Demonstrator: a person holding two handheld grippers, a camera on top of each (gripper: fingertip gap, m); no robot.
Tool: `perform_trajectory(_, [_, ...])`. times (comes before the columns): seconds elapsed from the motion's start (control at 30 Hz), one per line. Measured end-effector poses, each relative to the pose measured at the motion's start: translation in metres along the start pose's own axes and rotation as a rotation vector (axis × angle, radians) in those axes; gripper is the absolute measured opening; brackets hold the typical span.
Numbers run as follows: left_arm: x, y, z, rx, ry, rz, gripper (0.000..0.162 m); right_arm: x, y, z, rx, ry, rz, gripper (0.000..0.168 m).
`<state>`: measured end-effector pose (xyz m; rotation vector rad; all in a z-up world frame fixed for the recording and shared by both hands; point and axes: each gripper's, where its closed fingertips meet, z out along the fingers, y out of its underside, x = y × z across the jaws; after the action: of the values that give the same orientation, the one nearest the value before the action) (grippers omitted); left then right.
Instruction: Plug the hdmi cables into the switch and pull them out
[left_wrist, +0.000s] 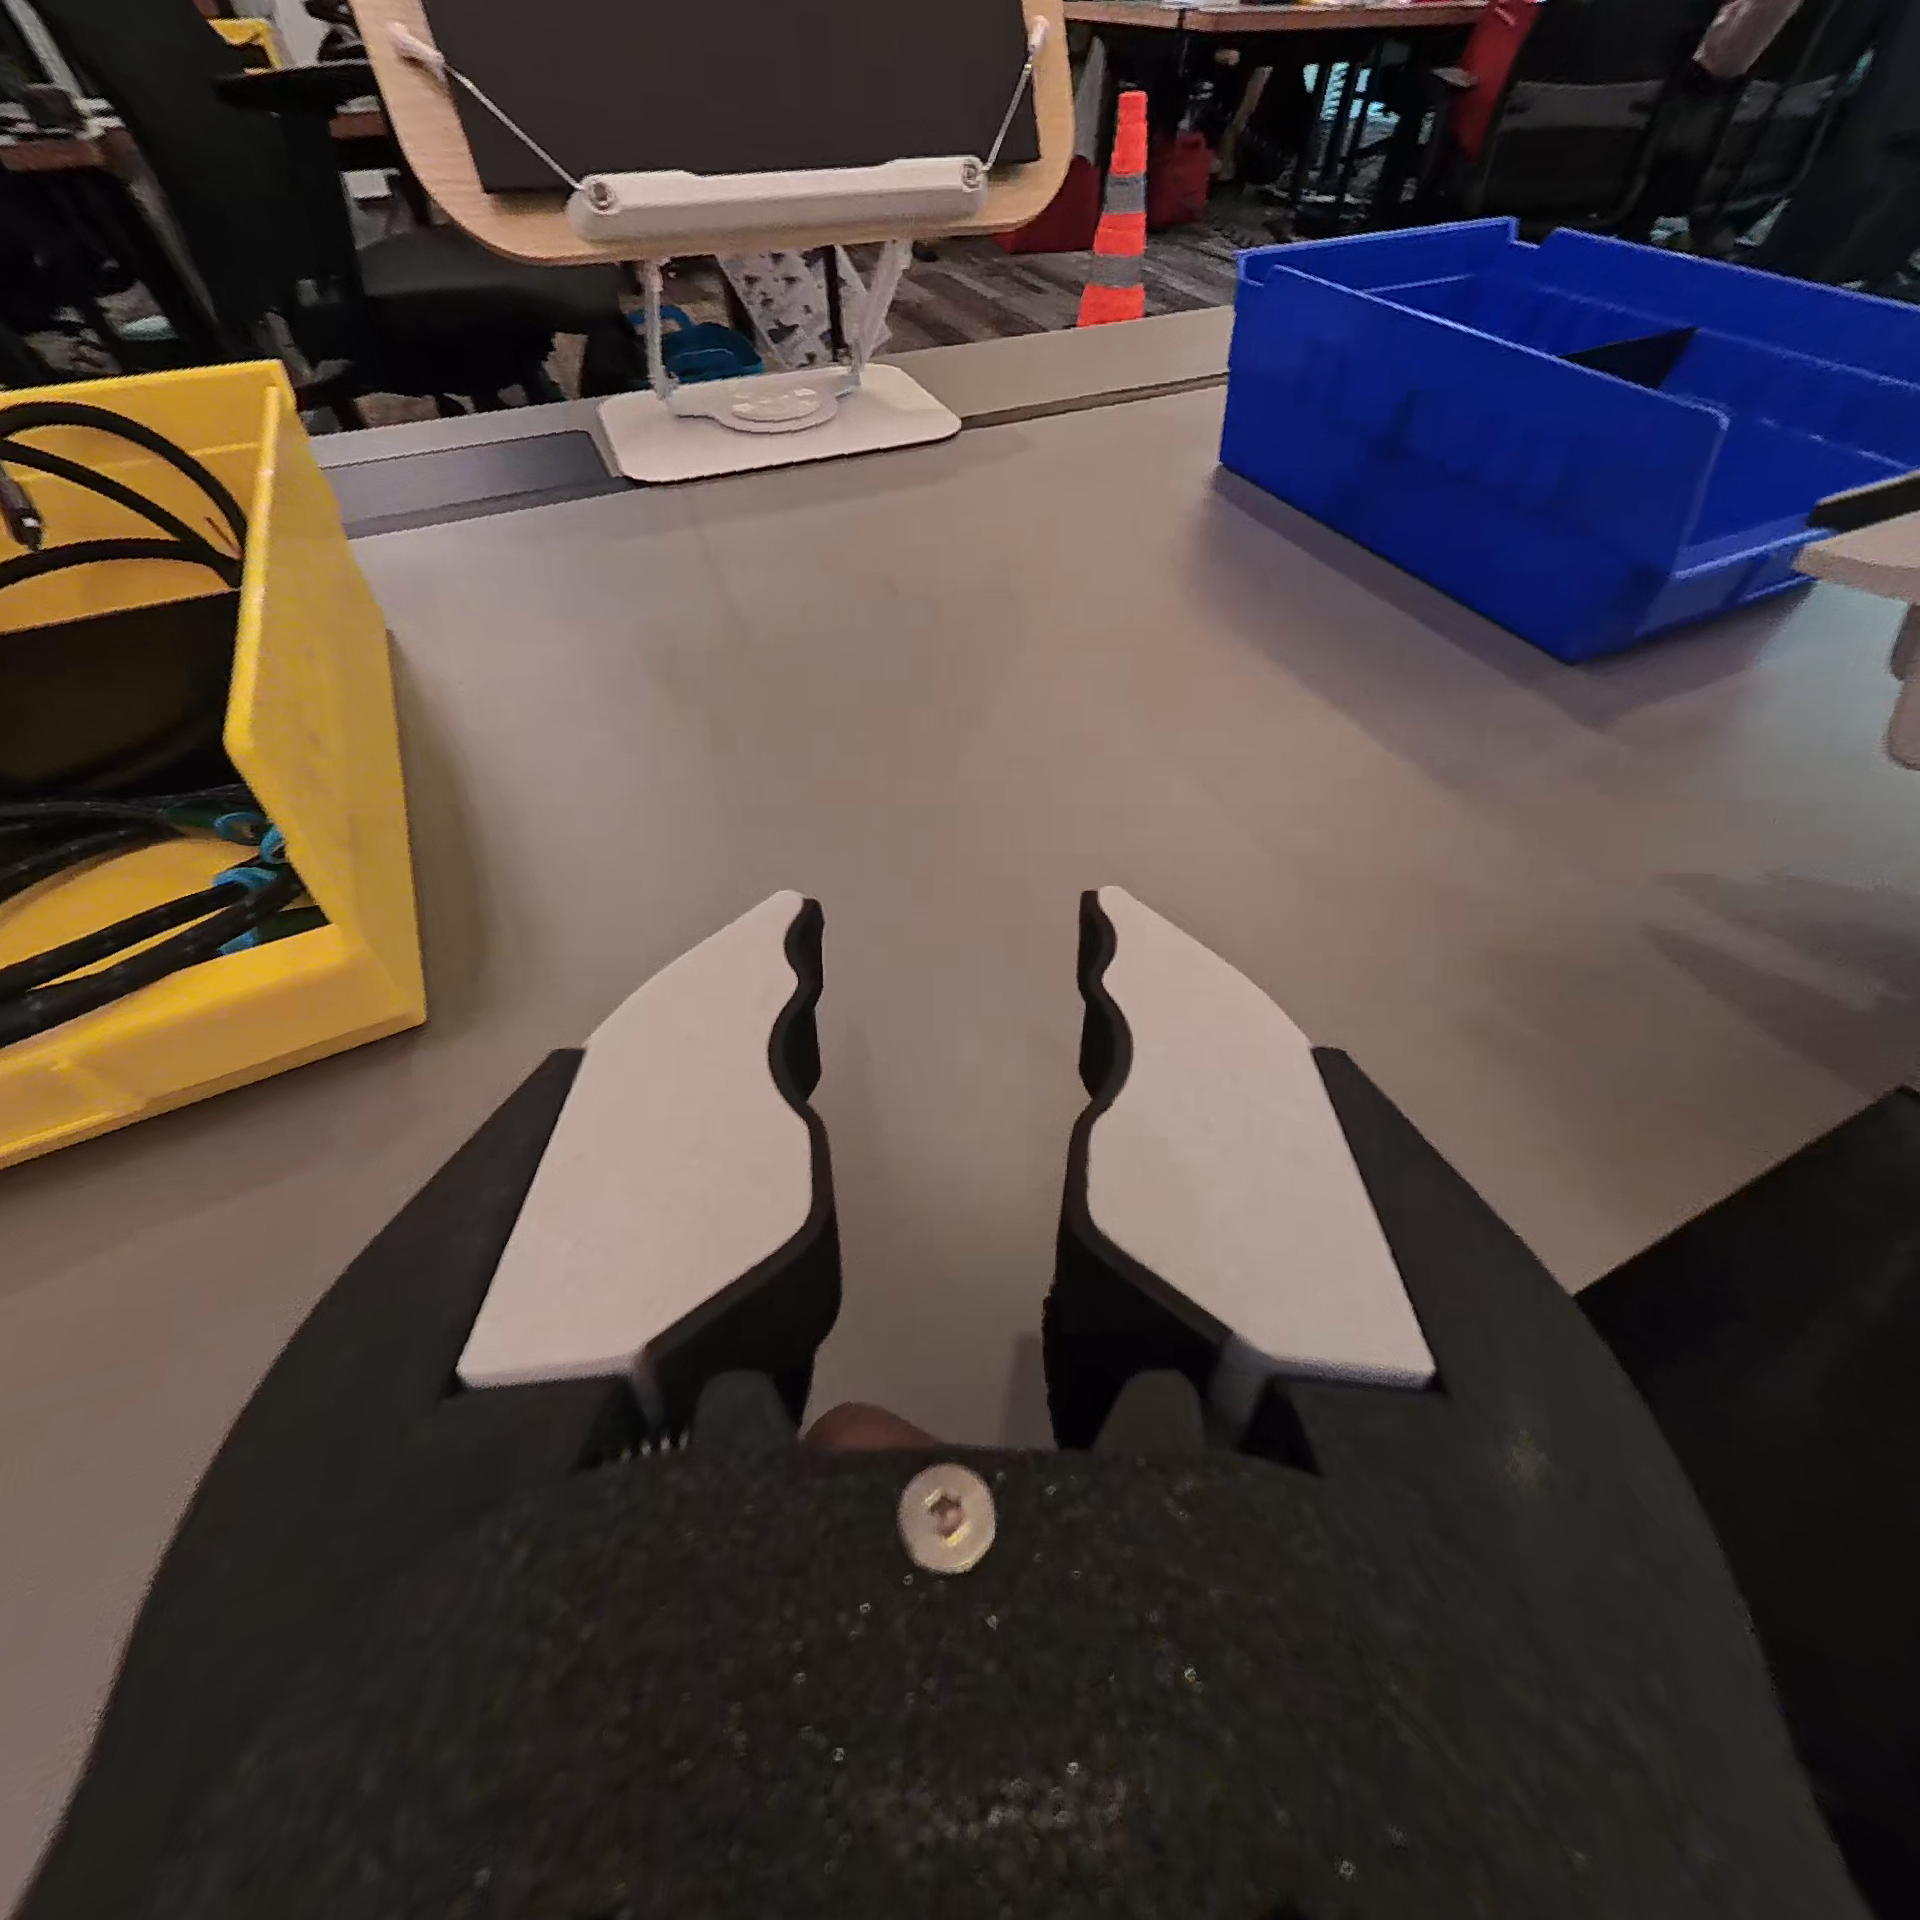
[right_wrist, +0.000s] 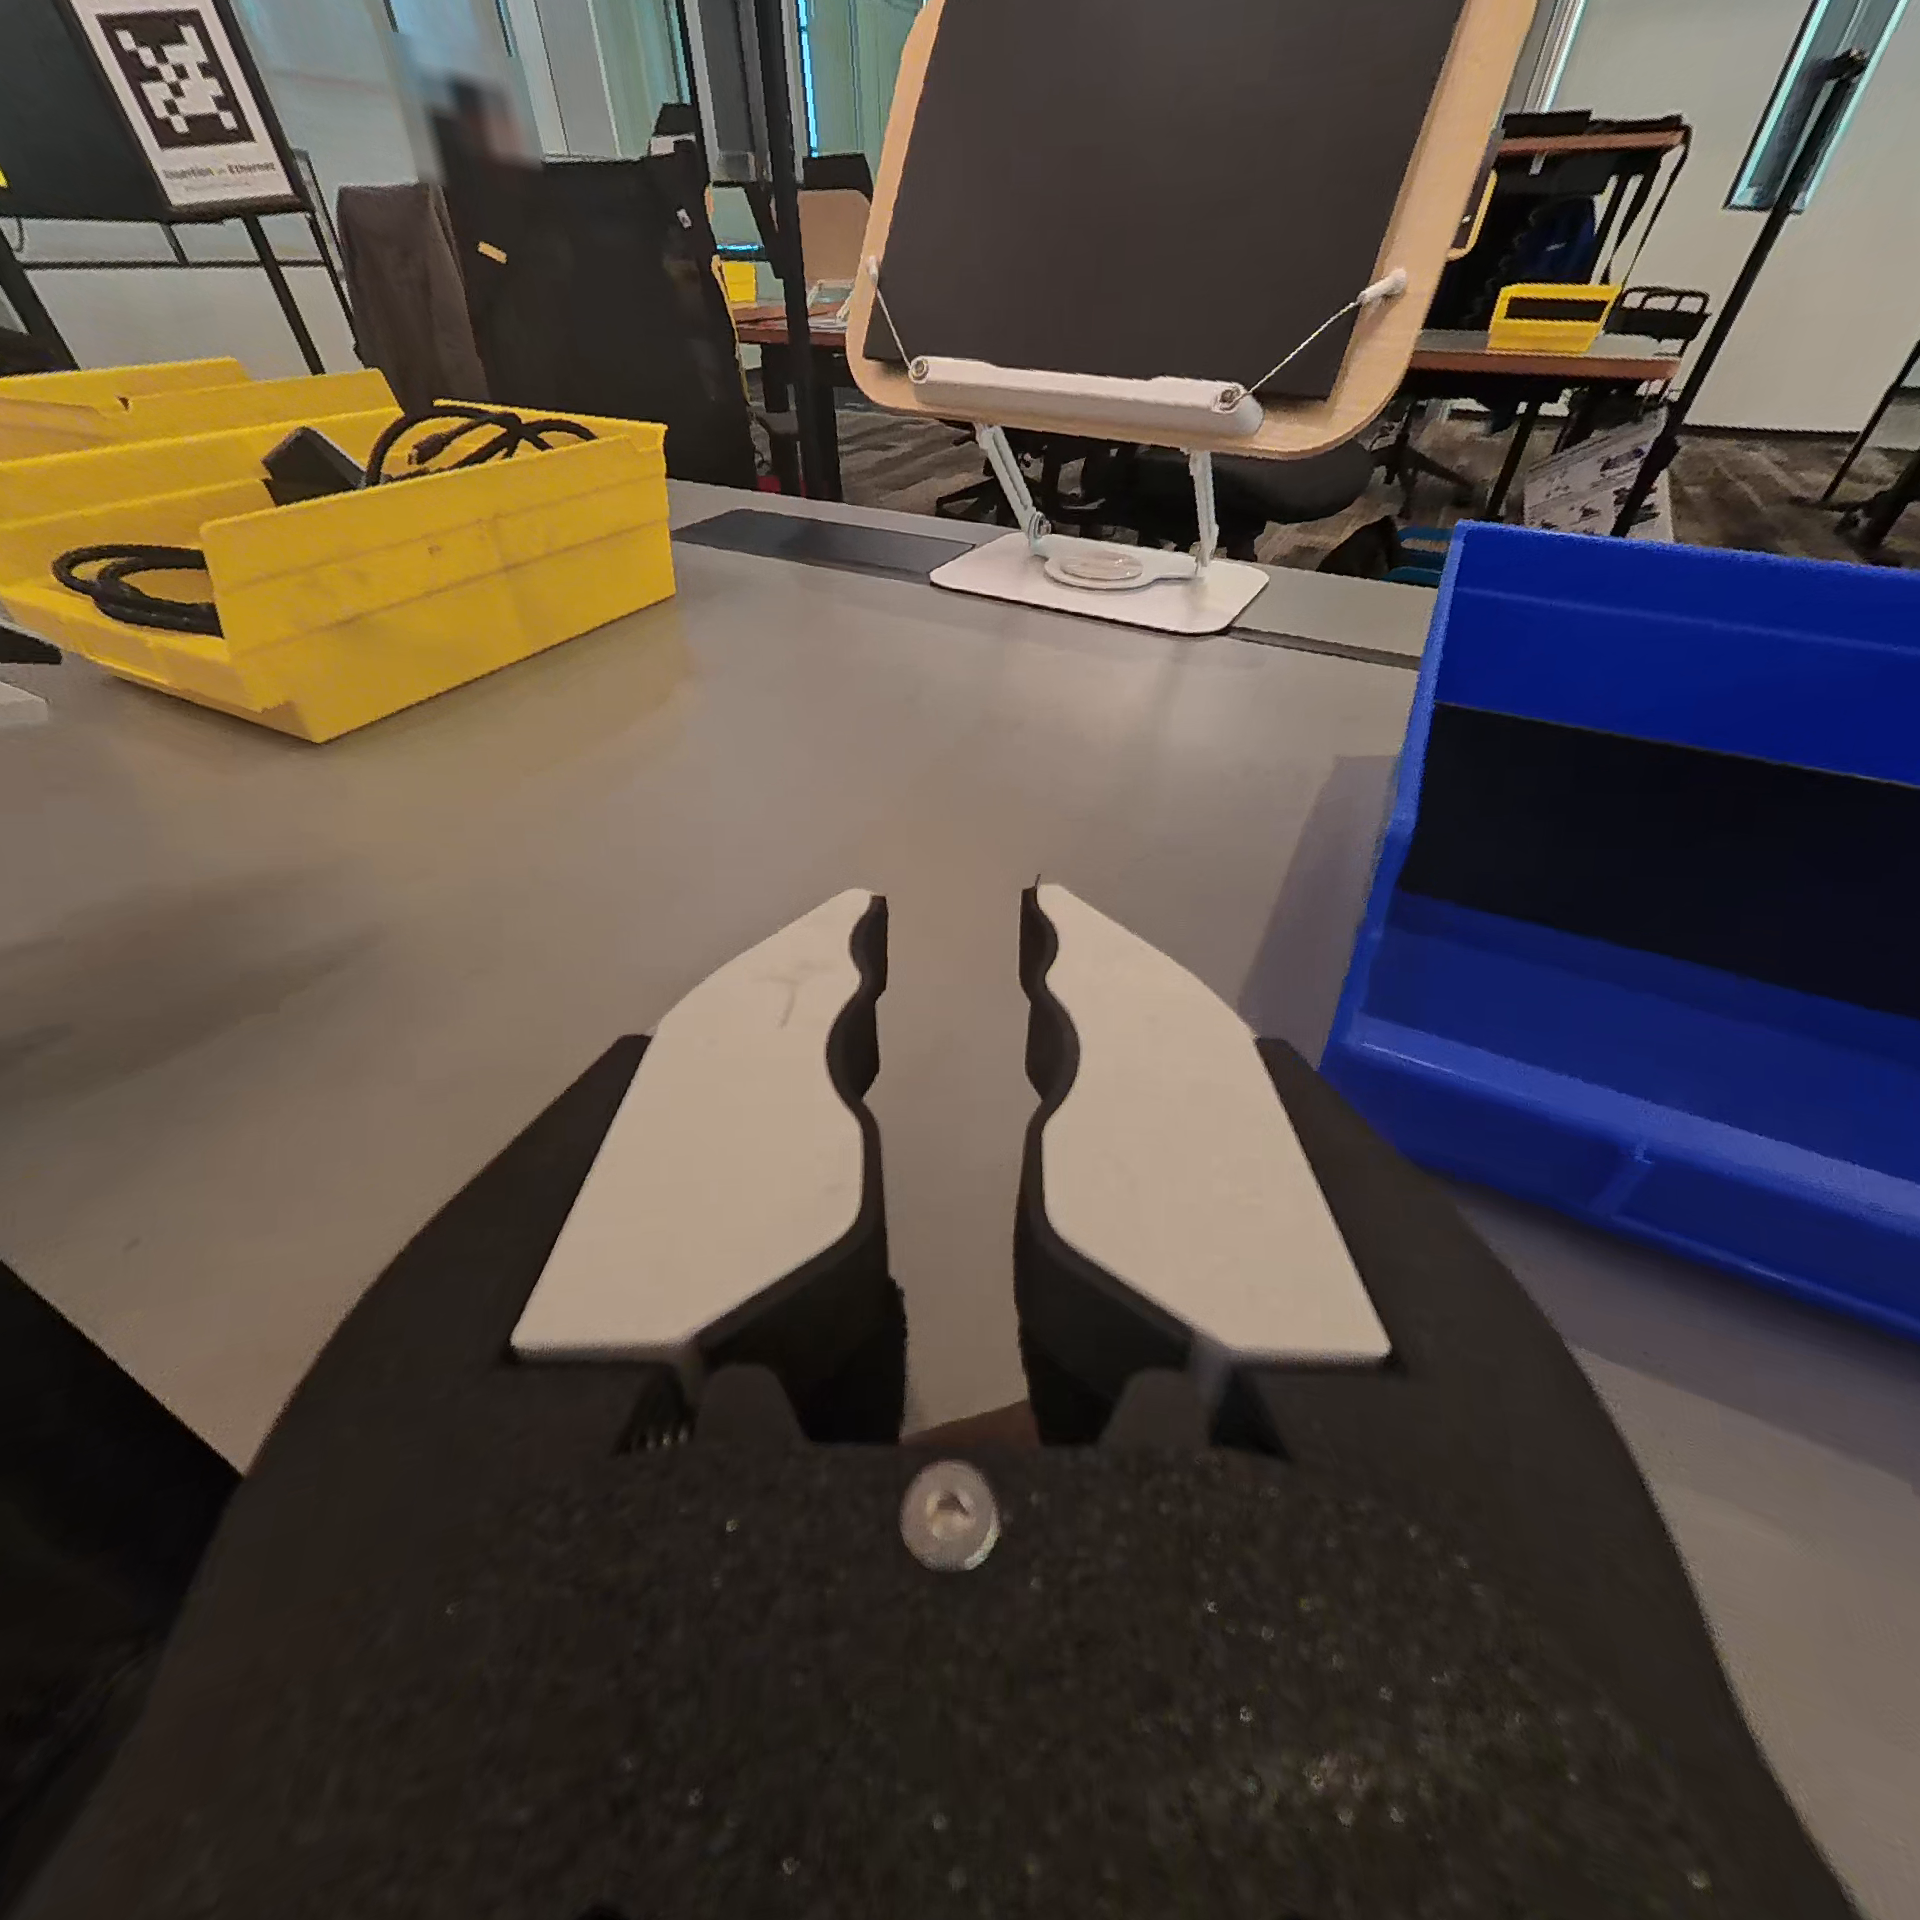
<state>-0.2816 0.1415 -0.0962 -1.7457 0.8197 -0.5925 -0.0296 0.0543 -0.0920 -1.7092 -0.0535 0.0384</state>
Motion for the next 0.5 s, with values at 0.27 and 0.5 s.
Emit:
perform_trajectory(0.27, [-0.034, -0.013, -0.006, -0.185, 0.239, 0.139, 0.038, -0.016, 0.002, -0.001, -0.011, -0.059, -0.005, 0.023])
perform_trajectory(0.5, [-0.247, -0.063, 0.029, -0.596, 0.089, 0.418, 0.041, -0.028, 0.002, 0.004, -0.019, -0.123, -0.024, 0.021])
